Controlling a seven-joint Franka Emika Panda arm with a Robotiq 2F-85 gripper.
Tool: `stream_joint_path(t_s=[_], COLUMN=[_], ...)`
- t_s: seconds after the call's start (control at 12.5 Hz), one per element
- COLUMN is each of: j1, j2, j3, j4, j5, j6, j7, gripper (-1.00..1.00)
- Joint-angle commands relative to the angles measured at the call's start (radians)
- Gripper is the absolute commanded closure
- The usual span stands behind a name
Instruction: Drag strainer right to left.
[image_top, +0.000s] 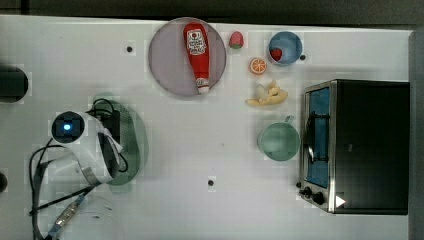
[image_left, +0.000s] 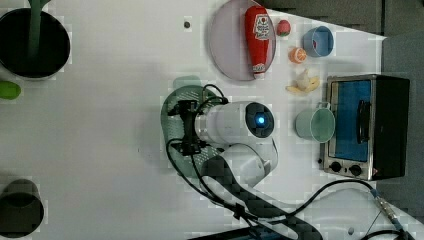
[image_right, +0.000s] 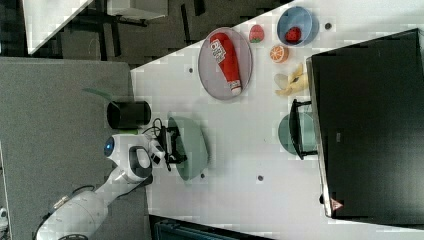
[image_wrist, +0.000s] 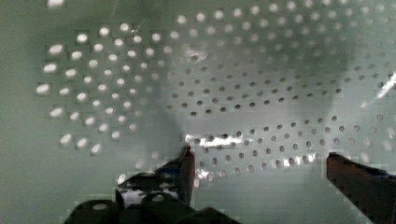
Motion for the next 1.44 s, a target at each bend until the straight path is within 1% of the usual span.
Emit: stream_joint_path(t_s=[0.08,0.32,0.64,0.88,1.04,1.2,1.44], j1=[0.072,0.101,0.130,0.135,0.135,0.133,0.128], j2=[0.020,0.044,0.077,0.082,0.041,-0.042,-0.208], j3=[0.005,0.005,0.005,-0.003,-0.019,-0.049,-0.148], j4=[0.054,0.097,0.150,0.167,0.163,0.159,0.160], j5=[0.024,0.072,0.087,0.084,0.075,0.074,0.066], j6=[-0.017,-0.016,-0.017,-0.020,-0.051,-0.146,-0.308], j7=[0.075,0.075,0.078,0.071,-0.005,-0.136,-0.351], gripper=[-1.00,-1.00,-1.00,-1.00,-1.00,-1.00,-1.00])
